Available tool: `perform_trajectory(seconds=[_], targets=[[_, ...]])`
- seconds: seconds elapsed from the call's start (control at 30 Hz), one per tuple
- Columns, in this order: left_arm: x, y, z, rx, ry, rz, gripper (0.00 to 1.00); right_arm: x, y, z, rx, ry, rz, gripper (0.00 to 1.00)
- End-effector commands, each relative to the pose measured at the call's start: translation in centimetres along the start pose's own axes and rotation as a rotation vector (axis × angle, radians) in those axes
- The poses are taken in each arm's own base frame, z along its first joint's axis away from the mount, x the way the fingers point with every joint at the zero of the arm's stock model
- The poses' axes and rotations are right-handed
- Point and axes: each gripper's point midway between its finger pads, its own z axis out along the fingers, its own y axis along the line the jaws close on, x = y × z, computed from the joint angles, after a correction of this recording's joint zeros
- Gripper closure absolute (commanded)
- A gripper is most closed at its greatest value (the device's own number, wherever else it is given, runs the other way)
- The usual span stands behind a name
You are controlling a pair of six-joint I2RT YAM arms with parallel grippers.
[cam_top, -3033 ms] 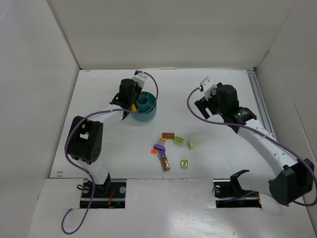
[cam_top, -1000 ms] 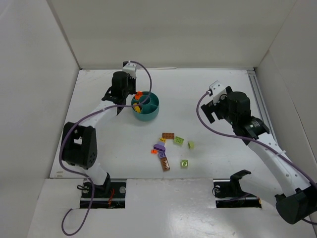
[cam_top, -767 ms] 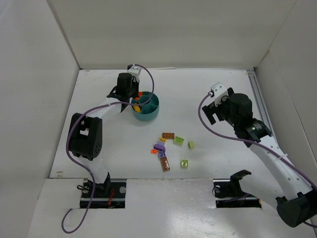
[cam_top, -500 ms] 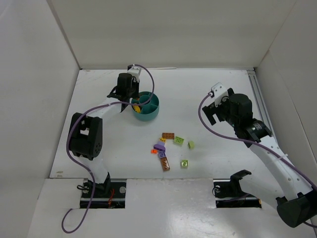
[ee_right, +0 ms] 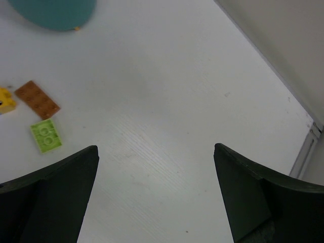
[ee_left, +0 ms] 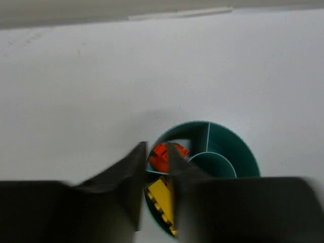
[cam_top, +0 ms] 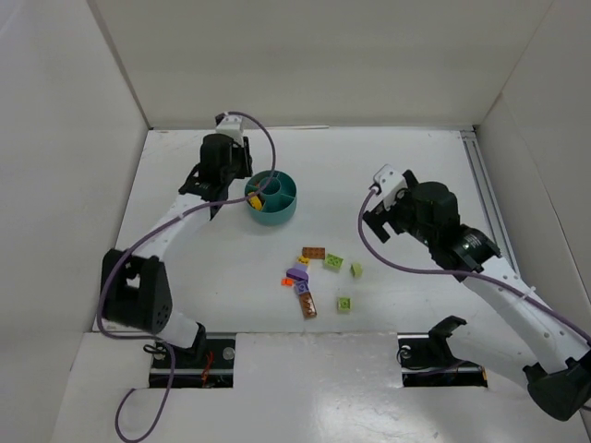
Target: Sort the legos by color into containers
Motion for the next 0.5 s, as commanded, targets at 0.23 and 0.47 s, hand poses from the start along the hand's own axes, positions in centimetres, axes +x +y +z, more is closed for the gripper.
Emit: perform_trajectory(seconds=[0.23,0.47], targets=[[-1.2,-0.5,-10.7,-0.089,-0.003,-0.482,0.00,-1.3,5.0,2.6,-0.053,0.025,-0.006,0.00],[11.2,-6.7,-15.8,-0.078,0.286,-0.604,0.00,1.0,5.6,2.4,-0.064,0.057,0.078,0.00]])
